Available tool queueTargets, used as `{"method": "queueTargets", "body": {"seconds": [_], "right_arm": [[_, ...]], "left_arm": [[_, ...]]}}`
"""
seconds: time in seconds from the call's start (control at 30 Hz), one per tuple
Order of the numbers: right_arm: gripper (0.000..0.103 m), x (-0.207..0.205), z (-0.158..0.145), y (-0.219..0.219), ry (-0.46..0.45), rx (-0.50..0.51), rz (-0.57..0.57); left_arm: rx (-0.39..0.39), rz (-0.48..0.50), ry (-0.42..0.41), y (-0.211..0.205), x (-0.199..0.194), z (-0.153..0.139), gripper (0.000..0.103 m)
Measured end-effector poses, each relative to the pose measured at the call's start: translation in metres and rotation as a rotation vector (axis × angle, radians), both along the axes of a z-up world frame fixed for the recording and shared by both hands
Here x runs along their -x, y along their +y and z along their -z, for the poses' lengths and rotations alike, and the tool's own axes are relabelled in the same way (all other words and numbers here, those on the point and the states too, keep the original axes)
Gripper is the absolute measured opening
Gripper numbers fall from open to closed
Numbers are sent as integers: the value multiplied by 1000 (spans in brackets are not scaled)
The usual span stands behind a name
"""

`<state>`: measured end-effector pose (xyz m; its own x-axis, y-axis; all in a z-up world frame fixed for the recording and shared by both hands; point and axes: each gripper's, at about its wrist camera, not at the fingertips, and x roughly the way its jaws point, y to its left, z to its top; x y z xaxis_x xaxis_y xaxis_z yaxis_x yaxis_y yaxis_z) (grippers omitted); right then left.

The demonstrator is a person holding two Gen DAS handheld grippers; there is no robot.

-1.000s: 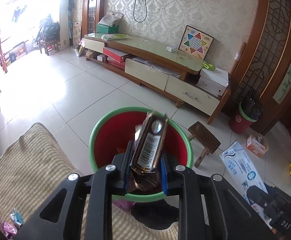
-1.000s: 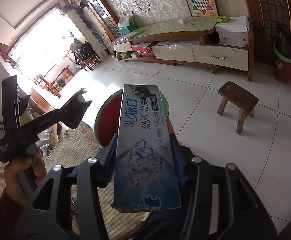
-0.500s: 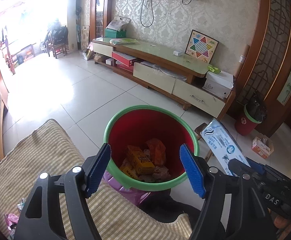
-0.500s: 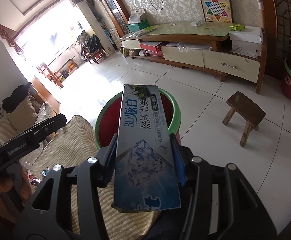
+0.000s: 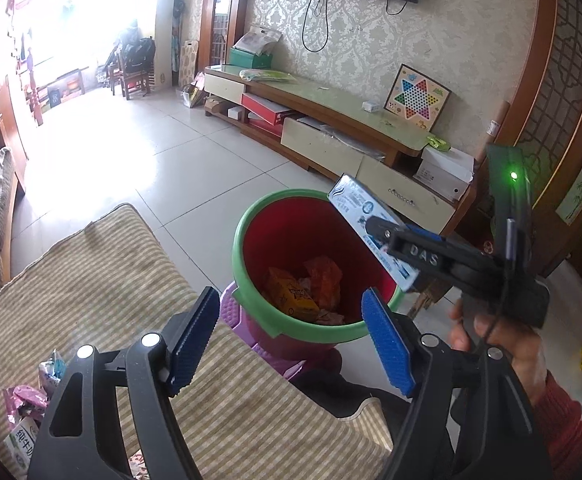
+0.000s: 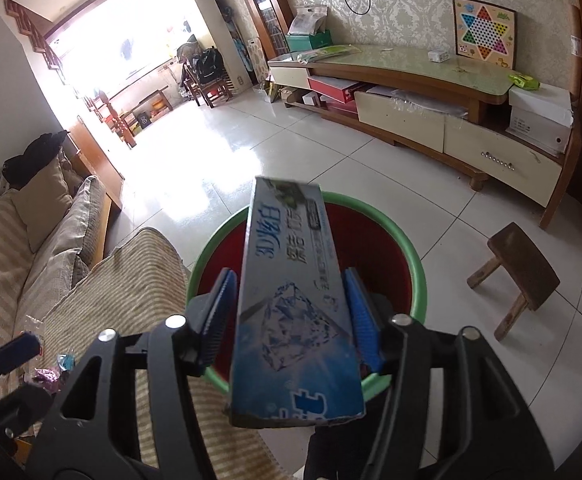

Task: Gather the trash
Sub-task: 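Open both tools to drop the wrapper and box into the bucket, then move both tools back to the table toward the remaining trash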

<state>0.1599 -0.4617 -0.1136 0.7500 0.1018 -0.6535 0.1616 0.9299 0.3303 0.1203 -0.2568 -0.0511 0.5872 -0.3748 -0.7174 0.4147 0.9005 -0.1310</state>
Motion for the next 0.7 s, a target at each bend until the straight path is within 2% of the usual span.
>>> {"method": "queueTargets", "body": {"seconds": [0.03,0.27,0.57,0.7], "right_arm": [[75,-3,1,-1,3,15,21],[75,20,4,4,16,-37,58],[77,88,0,43,69,11,71],[79,105,-4,59,79,17,58]], "left_arm": [[0,-7,0,3,2,1,70],[34,-71,42,35,4,11,70],[94,-84,53,57,21,20,71],[125,-117,71,75,32,25,72]]}}
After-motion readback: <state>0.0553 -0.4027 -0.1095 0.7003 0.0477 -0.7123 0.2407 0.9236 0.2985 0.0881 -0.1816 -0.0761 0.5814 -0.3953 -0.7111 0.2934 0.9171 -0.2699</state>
